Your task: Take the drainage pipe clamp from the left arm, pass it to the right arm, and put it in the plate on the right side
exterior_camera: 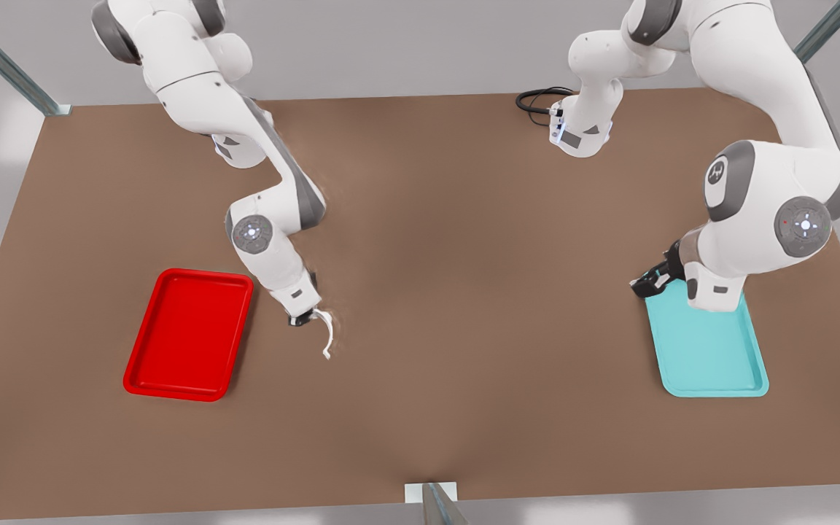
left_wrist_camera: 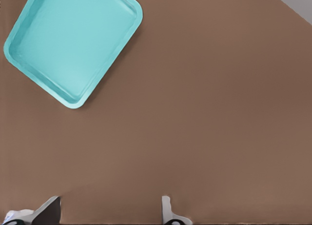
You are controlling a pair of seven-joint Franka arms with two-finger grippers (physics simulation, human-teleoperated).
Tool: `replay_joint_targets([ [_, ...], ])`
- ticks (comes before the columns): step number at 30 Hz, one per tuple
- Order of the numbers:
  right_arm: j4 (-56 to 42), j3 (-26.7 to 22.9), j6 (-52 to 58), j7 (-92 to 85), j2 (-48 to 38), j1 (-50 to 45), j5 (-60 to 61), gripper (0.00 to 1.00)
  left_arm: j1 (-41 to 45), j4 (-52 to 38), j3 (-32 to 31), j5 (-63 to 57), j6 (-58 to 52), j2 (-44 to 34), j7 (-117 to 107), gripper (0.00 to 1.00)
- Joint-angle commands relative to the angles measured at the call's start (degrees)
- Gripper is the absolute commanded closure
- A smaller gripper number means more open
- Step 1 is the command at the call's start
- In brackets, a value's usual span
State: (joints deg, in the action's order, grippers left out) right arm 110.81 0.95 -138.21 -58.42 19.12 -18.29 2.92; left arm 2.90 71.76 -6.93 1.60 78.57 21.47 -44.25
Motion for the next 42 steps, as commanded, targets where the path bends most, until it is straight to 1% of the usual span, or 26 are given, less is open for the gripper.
replay_joint_targets([
  [1,-0.4,-0.2,6.3,-18.7,-0.5,8.1,-0.5,0.79,0.8,1.4,-1.2,-0.5,-10.7,-0.7,31.7,0.00],
  [3,-0.4,-0.8,6.7,-22.3,-0.1,17.1,-1.4,0.79,0.4,-0.1,-4.1,-1.0,-12.2,-1.3,31.7,0.00],
  [5,0.3,-3.5,7.1,-22.9,0.0,18.1,-3.4,0.79,0.2,-0.5,-4.1,-0.6,-11.9,-1.0,31.7,0.00],
  [7,2.5,-3.8,8.9,-22.8,0.1,19.1,-3.4,0.79,-0.8,-0.5,-4.1,-0.6,-11.5,-0.8,31.7,0.00],
  [10,6.3,-3.9,8.7,-22.0,-0.7,19.1,-3.4,0.79,-0.8,-0.1,-4.1,-0.6,-11.5,-0.8,31.7,0.00],
  [12,9.7,-4.6,1.4,-20.9,-0.1,19.7,-3.3,0.79,-0.9,-0.1,-4.1,-0.6,-11.1,-0.7,31.7,0.00],
  [17,9.9,-4.6,-1.9,-20.7,2.2,20.9,-2.6,0.79,-0.9,0.1,-4.1,-0.7,-11.1,-0.6,31.8,0.00],
  [18,9.1,-4.6,-1.9,-21.1,3.2,21.3,-2.6,0.01,-0.9,0.1,-4.1,-0.7,-11.1,-0.6,31.8,0.00],
  [24,8.3,-4.5,-0.9,-21.7,3.0,22.1,-0.5,0.00,-0.9,0.1,-4.1,-0.7,-11.2,-0.8,31.8,0.00],
  [25,3.7,-4.4,6.9,-18.9,3.3,21.5,0.5,0.00,-0.9,0.1,-4.1,-0.7,-11.2,-0.8,31.8,0.00],
  [26,-7.8,-4.2,22.0,-10.4,6.2,21.3,0.6,0.00,-0.9,0.1,-4.1,-0.7,-11.2,-0.8,31.8,0.00],
  [27,-15.7,-4.1,33.8,0.5,6.8,19.5,0.6,0.00,-0.9,0.1,-4.1,-0.7,-11.2,-0.8,31.8,0.00],
  [28,-25.2,-4.2,47.2,12.8,6.2,16.5,-0.1,0.00,-0.9,0.1,-4.1,-0.7,-11.2,-0.8,31.8,0.00],
  [29,-33.3,-4.4,62.4,34.1,6.0,14.0,-0.5,0.00,-0.9,0.1,-4.1,-0.7,-11.2,-0.8,31.8,0.00],
  [30,-34.3,-4.3,68.7,45.6,0.8,12.8,-1.5,0.00,-0.9,0.1,-4.1,-0.7,-11.2,-0.7,31.9,0.00],
  [31,-31.5,-4.5,72.0,46.4,-6.7,12.8,-2.0,0.00,-0.9,0.1,-4.1,-0.8,-11.2,-0.7,31.9,0.00],
  [32,-25.7,-4.6,70.6,46.6,-14.4,13.1,-4.0,0.00,-0.9,0.1,-4.1,-0.7,-11.2,-0.7,31.9,0.00],
  [33,-20.6,-4.7,67.7,46.9,-18.0,13.5,-3.8,0.00,-0.9,0.1,-4.1,-0.7,-11.2,-0.7,31.9,0.00],
  [34,-20.4,-4.7,67.7,48.3,-19.2,13.5,-4.1,0.00,-0.9,0.1,-4.1,-0.8,-11.2,-0.7,31.9,0.00],
  [36,-20.4,-4.5,65.4,48.4,-19.7,13.3,-6.3,0.00,-1.1,0.1,-4.1,-0.7,-11.2,-0.6,31.9,0.00],
  [38,-21.6,-4.2,65.5,48.2,-17.8,12.4,-7.0,0.00,-1.3,0.1,-4.1,-0.7,-11.2,-0.6,31.9,0.00],
  [42,-23.6,-4.4,66.9,47.9,-17.5,12.5,-6.7,0.00,-1.3,0.1,-4.1,-0.7,-11.2,-0.6,31.9,0.00],
])
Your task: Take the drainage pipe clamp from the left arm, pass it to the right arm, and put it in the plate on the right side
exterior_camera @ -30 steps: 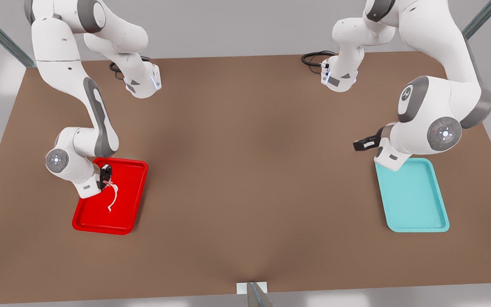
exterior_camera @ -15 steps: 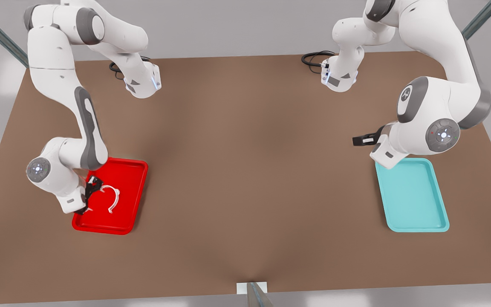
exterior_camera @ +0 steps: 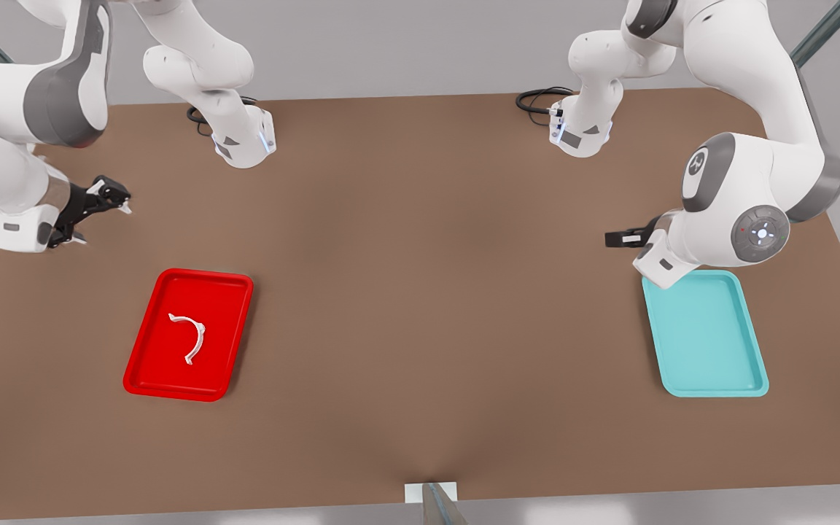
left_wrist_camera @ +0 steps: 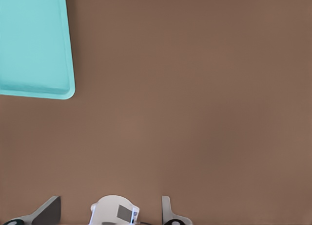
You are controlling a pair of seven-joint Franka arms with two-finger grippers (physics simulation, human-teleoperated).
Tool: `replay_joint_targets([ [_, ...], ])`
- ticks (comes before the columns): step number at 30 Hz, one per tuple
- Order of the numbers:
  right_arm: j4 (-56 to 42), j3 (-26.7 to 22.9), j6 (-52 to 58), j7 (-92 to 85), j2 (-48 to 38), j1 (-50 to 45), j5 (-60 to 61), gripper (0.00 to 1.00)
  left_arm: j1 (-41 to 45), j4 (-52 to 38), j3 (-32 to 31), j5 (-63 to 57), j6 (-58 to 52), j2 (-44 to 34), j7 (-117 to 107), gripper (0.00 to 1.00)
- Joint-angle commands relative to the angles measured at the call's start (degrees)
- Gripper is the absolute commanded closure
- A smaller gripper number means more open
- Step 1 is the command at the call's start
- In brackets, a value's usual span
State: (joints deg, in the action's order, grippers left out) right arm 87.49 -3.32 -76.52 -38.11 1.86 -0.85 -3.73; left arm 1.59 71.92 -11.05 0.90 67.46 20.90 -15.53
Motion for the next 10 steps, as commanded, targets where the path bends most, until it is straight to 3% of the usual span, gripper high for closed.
replay_joint_targets([
  [1,-0.5,0.2,5.0,27.6,0.7,-5.2,-0.5,0.00,0.0,0.0,0.0,0.0,0.0,-0.1,3.2,0.00],
  [10,-2.5,-0.6,3.2,27.1,2.8,-4.0,4.3,0.00,0.0,0.0,0.0,-0.1,0.0,-0.1,3.2,0.00],
])
